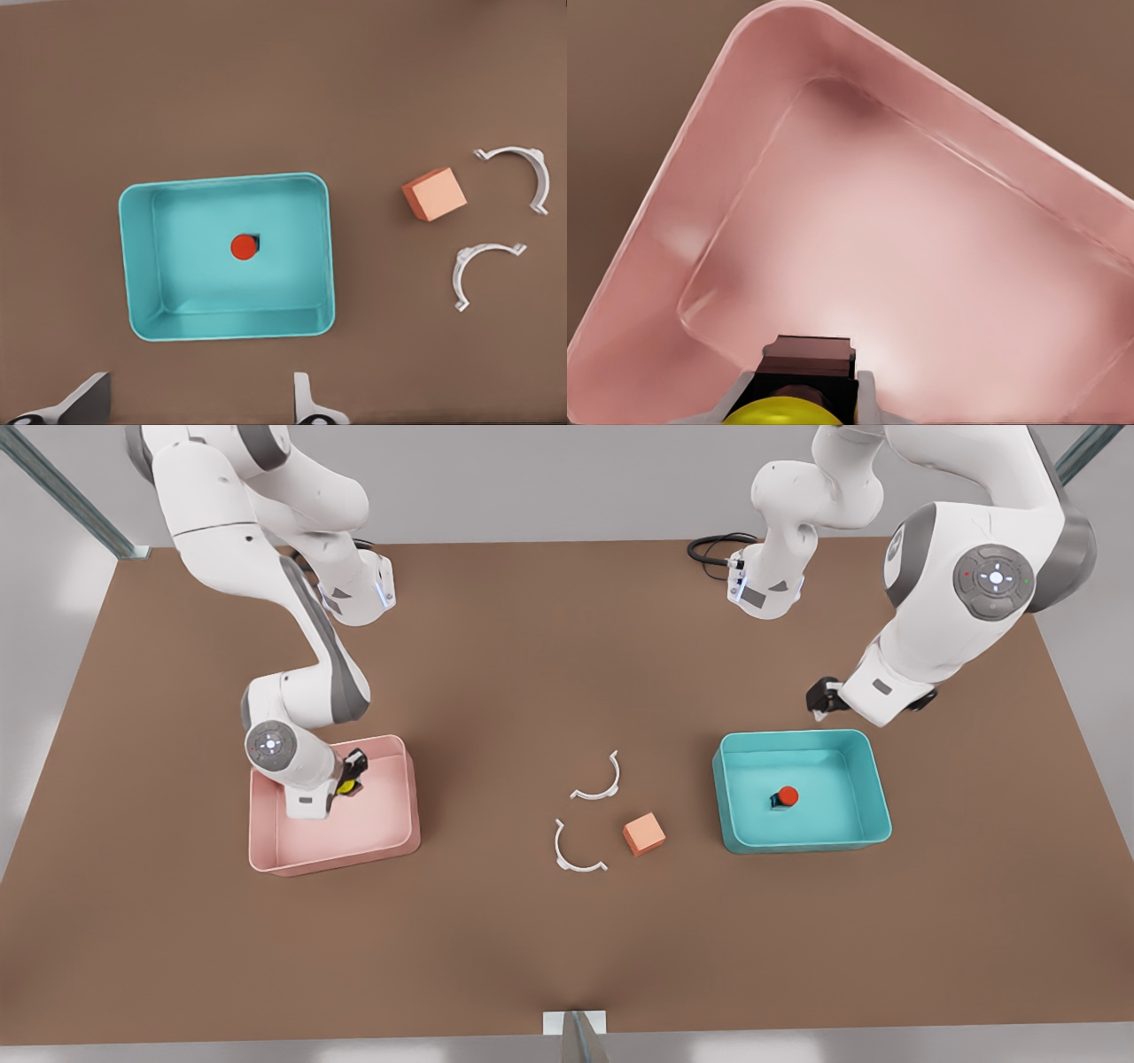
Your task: Place the red button in the blue storage box with the left arm, and place the yellow button in the pink storage box with the right arm
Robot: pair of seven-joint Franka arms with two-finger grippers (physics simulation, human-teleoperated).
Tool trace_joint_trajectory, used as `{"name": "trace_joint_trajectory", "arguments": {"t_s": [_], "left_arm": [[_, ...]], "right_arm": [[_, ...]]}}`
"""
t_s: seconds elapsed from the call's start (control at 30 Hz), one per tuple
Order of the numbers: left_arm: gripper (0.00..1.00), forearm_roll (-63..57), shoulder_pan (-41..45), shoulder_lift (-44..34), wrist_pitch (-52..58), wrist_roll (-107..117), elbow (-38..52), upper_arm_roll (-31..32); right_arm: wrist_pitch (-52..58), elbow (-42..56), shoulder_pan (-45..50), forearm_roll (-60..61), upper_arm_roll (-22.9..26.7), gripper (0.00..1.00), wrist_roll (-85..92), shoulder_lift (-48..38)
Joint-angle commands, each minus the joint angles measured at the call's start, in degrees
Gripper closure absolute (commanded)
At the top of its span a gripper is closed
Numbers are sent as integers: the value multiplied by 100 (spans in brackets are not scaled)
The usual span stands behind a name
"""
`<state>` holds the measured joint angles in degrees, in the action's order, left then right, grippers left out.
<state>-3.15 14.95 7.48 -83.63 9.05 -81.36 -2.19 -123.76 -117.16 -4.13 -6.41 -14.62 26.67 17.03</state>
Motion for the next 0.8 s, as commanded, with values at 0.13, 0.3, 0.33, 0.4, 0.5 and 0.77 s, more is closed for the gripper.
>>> {"name": "trace_joint_trajectory", "arguments": {"t_s": [0.13, 0.3, 0.33, 0.4, 0.5, 0.77], "left_arm": [[0, 16, 17, -1, 330, -1300, 23, 0], [0, 25, 8, -1, 321, -1292, 23, 0], [0, 16, 17, -1, 321, -1283, 23, 0], [0, -1, 8, -1, 321, -1274, 32, 0], [0, 8, 8, 17, 330, -1204, 32, 0], [0, 8, 8, 43, 321, -1195, 32, -9]], "right_arm": [[-298, -80, -123, -114, 3, 0, -2351, -7], [525, 437, -105, -88, -6, 0, -2386, -288], [1273, 1017, -105, 104, -6, 0, -2386, -349], [2066, 1775, -35, 325, 64, 0, -2755, -771], [3006, 2610, 466, 360, 899, 0, -2799, -1158], [3297, 2645, 378, 826, 952, 0, -3538, -1114]]}}
